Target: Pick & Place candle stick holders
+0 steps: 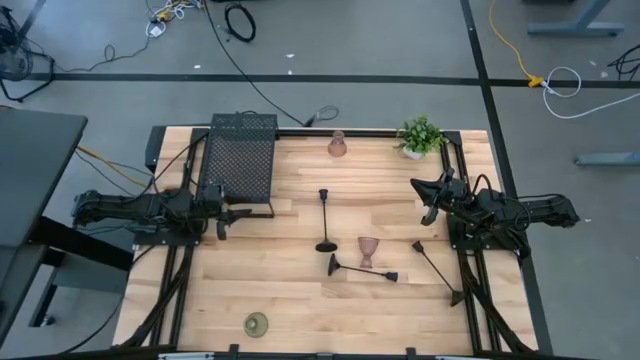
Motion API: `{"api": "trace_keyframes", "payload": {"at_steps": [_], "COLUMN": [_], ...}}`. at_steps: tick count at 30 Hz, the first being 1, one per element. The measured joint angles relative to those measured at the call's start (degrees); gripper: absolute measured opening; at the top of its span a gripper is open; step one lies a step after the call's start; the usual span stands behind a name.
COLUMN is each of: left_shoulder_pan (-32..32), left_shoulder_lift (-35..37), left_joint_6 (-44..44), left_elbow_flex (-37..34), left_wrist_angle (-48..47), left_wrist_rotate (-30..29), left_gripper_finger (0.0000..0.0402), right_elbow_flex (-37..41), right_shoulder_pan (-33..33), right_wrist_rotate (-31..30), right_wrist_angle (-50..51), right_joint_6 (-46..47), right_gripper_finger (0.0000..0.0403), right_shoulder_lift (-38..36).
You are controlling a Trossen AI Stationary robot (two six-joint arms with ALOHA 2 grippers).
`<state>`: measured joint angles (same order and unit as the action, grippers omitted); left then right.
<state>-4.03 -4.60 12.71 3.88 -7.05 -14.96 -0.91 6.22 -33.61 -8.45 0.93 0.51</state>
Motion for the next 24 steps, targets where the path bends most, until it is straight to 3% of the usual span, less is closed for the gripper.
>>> {"api": "trace_keyframes", "payload": {"at_steps": [16, 24], "left_shoulder_pan": [0.0, 0.0], "left_shoulder_lift": [0.0, 0.0], "left_joint_6": [0.4, 0.4], "left_elbow_flex": [-0.2, -0.2], "left_wrist_angle": [2.9, 3.3], "left_wrist_rotate": [0.2, 0.1], "left_gripper_finger": [0.0172, 0.0172], "right_elbow_flex": [0.0, 0.0], "right_shoulder_pan": [0.0, -0.1], "right_wrist_rotate": [0.0, -3.4], "right_wrist_angle": [0.0, -4.1], "right_joint_6": [0.0, -4.7], "right_gripper_finger": [0.0013, 0.0013], "right_shoulder_lift": [0.0, 0.0]}}
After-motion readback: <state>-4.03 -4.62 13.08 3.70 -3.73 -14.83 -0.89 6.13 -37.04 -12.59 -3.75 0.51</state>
